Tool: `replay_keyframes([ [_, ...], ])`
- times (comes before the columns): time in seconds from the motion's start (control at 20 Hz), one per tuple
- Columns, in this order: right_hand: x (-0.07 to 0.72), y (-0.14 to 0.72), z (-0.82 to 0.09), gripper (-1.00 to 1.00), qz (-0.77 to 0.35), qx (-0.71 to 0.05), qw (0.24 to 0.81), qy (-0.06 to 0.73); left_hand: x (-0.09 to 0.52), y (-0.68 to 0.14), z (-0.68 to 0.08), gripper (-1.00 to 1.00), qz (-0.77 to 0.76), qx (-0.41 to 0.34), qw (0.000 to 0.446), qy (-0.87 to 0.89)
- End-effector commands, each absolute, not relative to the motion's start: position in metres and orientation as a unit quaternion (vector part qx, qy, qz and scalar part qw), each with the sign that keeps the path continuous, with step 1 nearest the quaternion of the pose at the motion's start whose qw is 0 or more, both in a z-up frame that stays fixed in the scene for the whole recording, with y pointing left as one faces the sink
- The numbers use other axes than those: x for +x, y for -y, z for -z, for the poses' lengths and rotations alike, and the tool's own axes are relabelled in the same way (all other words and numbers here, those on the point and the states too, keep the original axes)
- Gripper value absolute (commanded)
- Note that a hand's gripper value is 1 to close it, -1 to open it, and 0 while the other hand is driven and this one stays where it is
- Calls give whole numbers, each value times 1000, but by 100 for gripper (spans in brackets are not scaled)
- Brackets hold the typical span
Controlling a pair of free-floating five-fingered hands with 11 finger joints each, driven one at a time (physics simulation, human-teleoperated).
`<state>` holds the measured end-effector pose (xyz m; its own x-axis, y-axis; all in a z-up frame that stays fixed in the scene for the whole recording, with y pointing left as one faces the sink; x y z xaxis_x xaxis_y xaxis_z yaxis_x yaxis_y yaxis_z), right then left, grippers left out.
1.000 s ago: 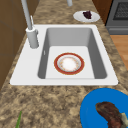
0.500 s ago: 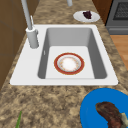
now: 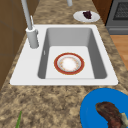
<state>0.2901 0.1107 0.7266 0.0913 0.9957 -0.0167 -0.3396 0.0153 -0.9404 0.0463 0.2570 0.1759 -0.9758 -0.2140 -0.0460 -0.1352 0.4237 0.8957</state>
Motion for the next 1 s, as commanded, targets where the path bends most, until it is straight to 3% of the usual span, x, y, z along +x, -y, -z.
replay_keyframes([
  [0.0,320,-114,-704,100,-563,-441,581,388,46,-257,-176,0,527,104,37,843],
  [0.95,466,-144,-596,100,-550,-450,587,388,46,-257,-176,0,527,104,37,843],
])
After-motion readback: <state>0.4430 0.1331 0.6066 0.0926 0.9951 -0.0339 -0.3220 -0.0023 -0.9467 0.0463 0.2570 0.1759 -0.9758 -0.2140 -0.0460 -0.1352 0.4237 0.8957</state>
